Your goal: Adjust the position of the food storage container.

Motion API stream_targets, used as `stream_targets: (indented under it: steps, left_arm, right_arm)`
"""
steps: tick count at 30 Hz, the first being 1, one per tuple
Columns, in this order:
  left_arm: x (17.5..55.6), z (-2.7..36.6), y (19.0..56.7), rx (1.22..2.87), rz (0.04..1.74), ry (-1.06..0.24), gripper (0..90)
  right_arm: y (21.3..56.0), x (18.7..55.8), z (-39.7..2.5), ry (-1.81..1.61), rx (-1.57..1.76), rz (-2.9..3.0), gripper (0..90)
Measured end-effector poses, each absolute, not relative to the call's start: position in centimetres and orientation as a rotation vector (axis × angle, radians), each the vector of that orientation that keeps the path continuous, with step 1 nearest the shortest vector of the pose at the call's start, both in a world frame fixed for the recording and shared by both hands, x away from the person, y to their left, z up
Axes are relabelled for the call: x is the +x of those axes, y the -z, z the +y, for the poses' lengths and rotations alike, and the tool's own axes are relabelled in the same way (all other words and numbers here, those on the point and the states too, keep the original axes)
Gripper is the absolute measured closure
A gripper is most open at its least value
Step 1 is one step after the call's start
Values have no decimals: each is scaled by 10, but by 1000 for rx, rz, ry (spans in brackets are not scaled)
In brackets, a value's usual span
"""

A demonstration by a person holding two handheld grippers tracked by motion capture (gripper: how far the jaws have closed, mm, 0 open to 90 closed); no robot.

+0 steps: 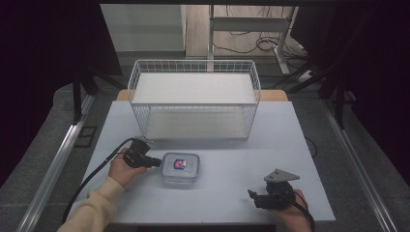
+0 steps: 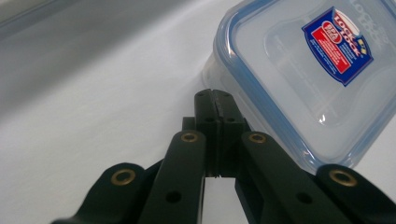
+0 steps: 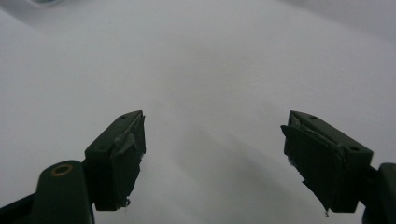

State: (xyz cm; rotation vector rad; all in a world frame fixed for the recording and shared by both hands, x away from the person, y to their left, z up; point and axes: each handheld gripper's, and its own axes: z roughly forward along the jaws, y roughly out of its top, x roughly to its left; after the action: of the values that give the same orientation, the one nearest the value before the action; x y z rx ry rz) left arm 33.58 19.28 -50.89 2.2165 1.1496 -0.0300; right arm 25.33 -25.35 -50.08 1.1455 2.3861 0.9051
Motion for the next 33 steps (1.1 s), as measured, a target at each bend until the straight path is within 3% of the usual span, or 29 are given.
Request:
stream_targets:
  steps: [17,33]
  left_arm:
    - [333,157,512,2192,1085,106,899]
    - [327,149,511,2198,1051,118,899]
  right_arm:
    - [501,253,-254,-903,1145,2383,210]
    - [499,253,-254,-913,1148,2368,210]
